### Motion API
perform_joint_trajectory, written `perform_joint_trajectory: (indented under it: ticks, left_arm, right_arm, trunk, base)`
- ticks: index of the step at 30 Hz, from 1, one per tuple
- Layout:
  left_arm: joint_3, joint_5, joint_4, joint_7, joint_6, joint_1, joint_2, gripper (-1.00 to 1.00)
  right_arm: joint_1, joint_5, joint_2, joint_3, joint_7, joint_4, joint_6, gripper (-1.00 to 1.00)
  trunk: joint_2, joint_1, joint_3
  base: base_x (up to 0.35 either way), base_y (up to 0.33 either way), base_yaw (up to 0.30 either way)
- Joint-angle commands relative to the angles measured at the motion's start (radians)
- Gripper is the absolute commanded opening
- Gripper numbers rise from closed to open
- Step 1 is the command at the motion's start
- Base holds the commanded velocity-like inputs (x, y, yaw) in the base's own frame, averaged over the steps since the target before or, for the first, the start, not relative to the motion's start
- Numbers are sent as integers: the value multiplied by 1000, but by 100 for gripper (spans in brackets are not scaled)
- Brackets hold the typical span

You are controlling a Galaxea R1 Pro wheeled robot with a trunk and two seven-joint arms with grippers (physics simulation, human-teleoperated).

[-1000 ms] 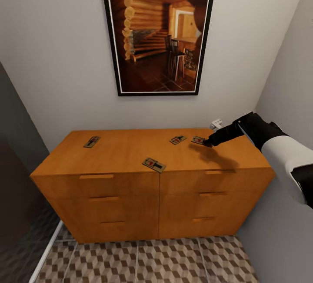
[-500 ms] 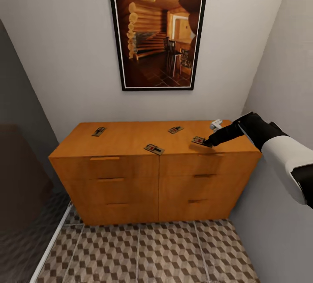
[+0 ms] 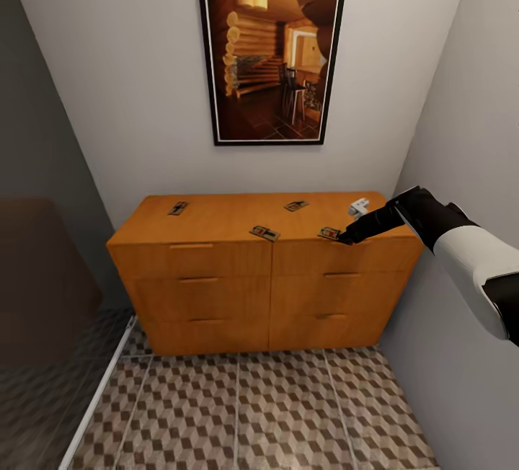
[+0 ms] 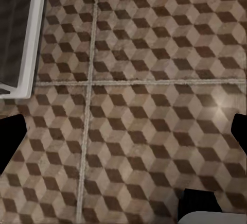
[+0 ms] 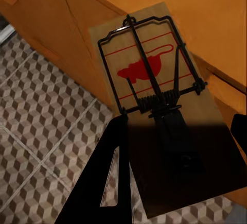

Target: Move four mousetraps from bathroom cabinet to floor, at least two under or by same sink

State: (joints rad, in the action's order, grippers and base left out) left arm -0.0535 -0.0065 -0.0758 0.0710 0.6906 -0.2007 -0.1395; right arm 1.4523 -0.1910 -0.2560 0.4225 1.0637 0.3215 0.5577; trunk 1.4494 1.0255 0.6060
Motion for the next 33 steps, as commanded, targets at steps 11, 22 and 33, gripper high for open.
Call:
perform_joint_trajectory:
  ticks: [11,22,33]
  left_arm:
    - [-5,-1,-4,0,6,-2,0,100]
    - [-5,-1,-4,0,6,-2,0,100]
    - [-5,-1,-4,0,6,-2,0,100]
  right_arm:
    - [0,-7,0,-2,3,-1,7,-100]
    - [0,-7,0,-1,2,-9,7,-100]
    - [0,-5,4,1,-15,-185,-103,-100]
  trunk:
    - [1,-1,1]
    - [1,-1,1]
    - [1,-1,1]
  base:
    - [-248,169,0]
    - [-177,111,0]
    - [-6,4,0]
